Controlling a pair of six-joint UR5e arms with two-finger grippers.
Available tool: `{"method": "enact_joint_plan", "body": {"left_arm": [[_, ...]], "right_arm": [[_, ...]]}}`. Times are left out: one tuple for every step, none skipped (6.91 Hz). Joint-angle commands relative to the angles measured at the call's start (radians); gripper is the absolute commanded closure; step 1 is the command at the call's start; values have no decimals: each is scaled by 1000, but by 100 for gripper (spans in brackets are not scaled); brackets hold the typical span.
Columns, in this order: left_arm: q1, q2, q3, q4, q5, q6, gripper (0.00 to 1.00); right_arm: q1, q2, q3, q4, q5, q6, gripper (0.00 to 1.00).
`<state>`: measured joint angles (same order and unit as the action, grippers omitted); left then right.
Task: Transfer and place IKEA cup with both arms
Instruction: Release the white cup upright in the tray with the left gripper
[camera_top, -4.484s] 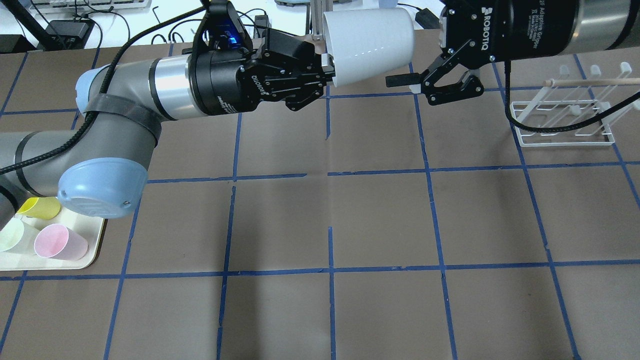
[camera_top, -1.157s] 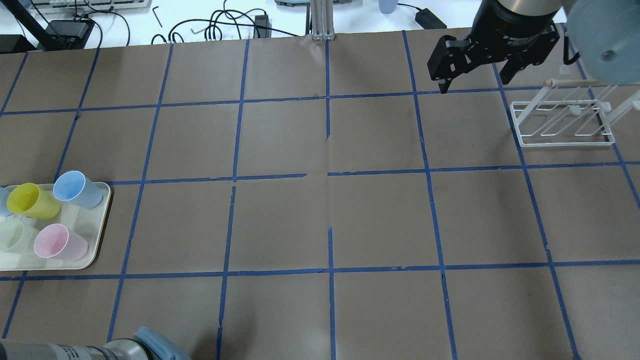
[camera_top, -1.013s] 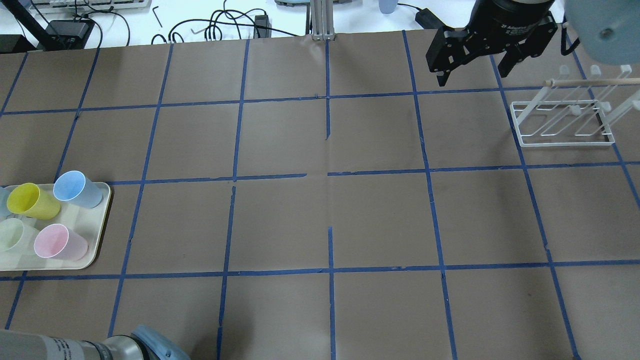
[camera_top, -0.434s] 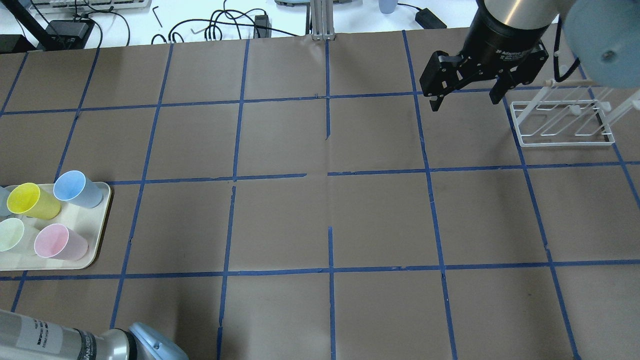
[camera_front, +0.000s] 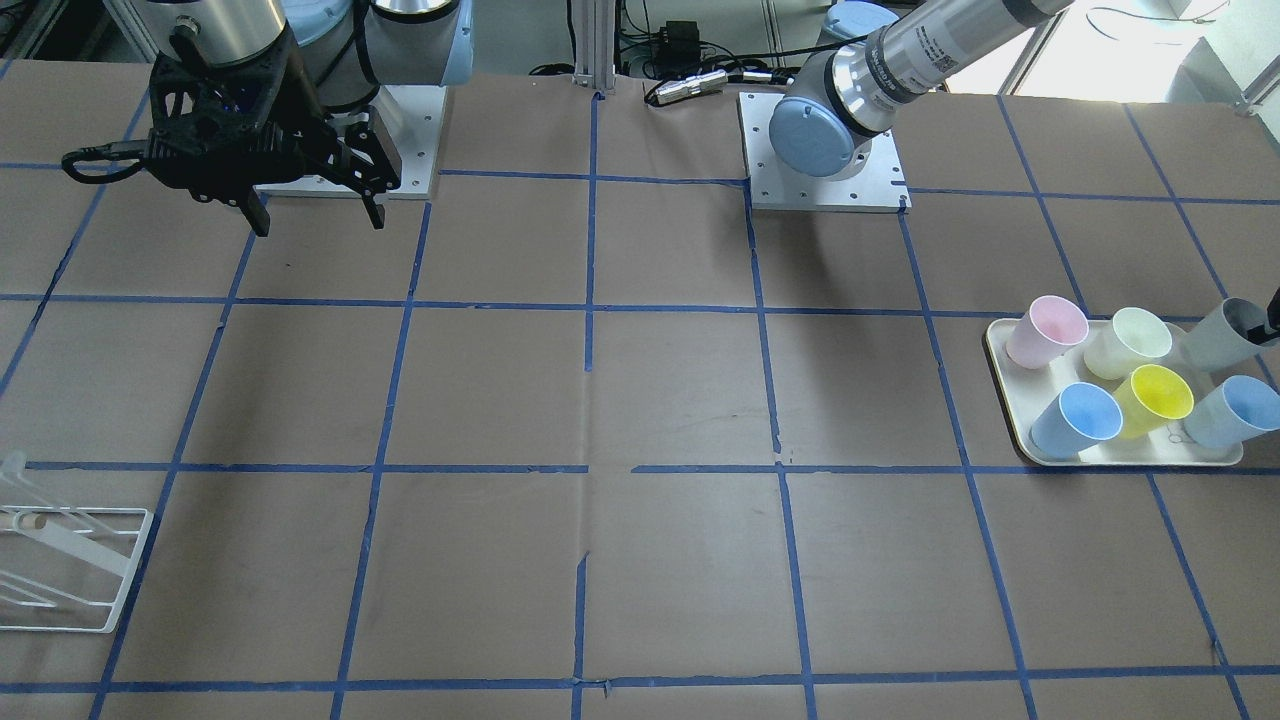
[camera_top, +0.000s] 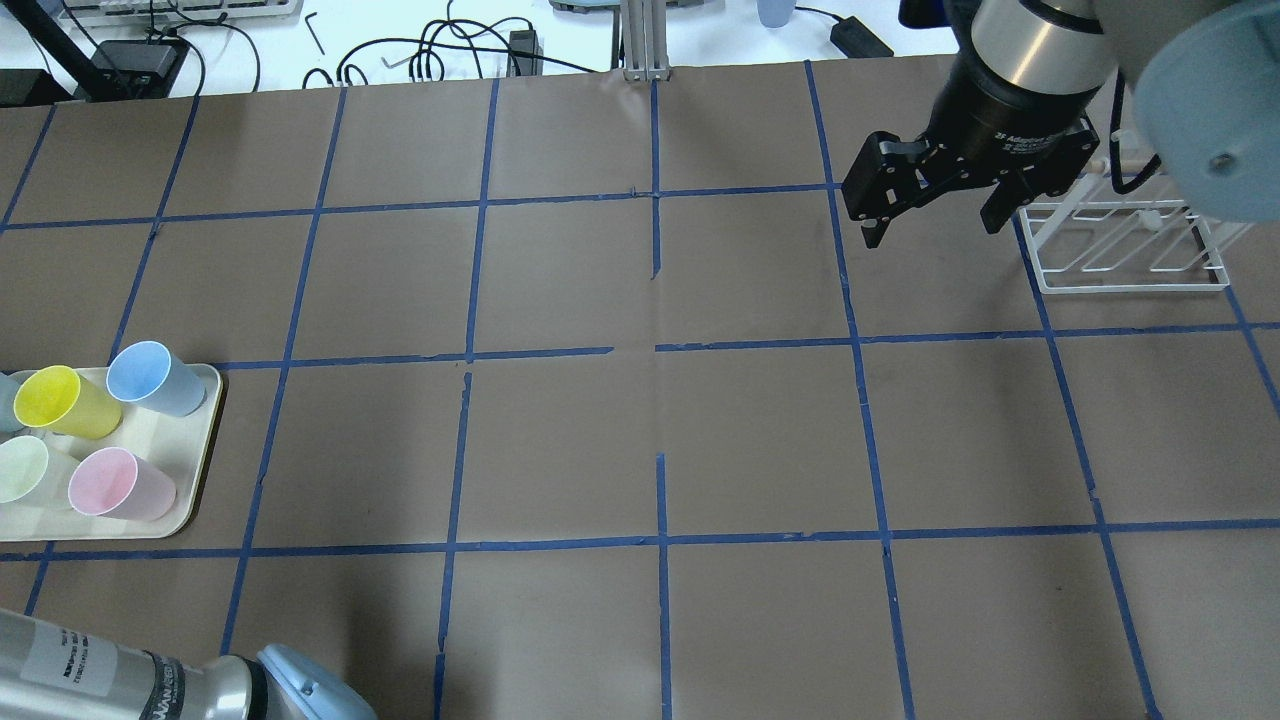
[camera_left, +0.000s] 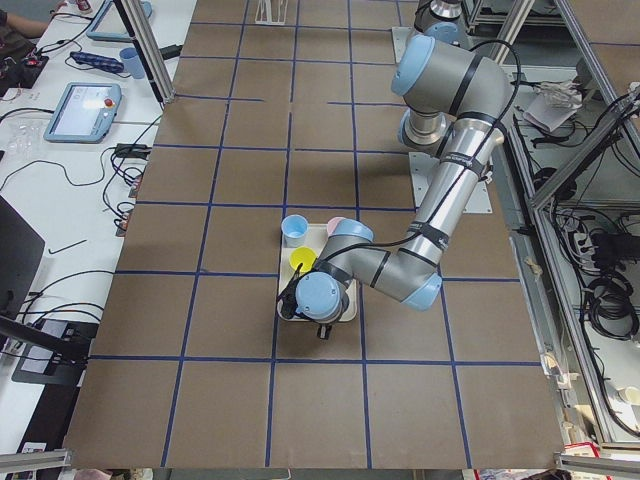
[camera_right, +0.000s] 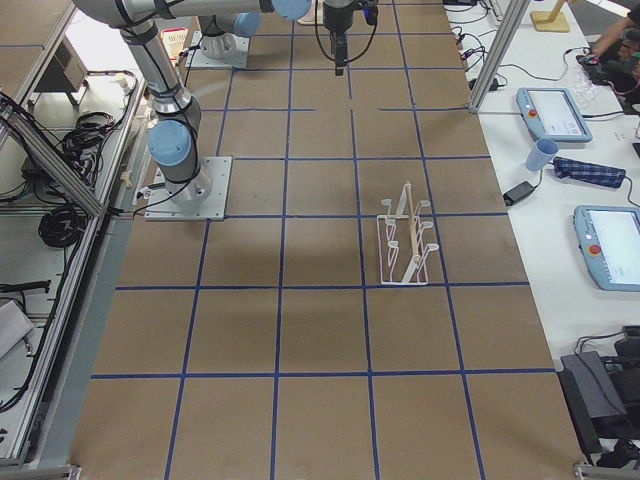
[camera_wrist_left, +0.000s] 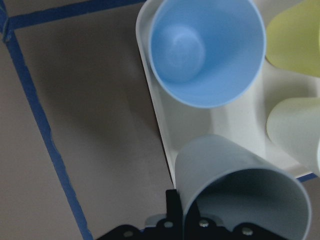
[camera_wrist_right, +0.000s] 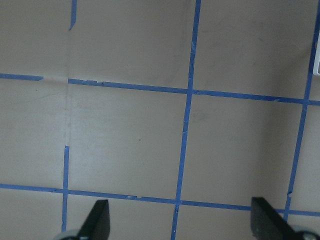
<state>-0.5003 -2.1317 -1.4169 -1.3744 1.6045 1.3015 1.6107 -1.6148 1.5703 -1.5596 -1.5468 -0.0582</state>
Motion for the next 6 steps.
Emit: {"method": "enact_joint_plan", "body": {"left_arm": [[-3, -7, -13, 0, -8, -2, 100], [-4, -4, -34, 0, -6, -7, 100], [-3, -2, -51, 33, 2, -8, 100], [-3, -4, -51, 46, 5, -4, 100], [-3, -5, -54, 44, 6, -7, 100], [-3, -7, -57, 44, -3, -5, 62]], "right_arm": [[-2, 0, -4, -1, 2, 0, 0], [-2, 0, -4, -1, 2, 0, 0], [-2, 0, -6, -1, 4, 0, 0], [-2, 0, -6, -1, 2, 0, 0], [-2, 0, -6, -1, 2, 0, 0], [-2, 0, -6, -1, 2, 0, 0]]}}
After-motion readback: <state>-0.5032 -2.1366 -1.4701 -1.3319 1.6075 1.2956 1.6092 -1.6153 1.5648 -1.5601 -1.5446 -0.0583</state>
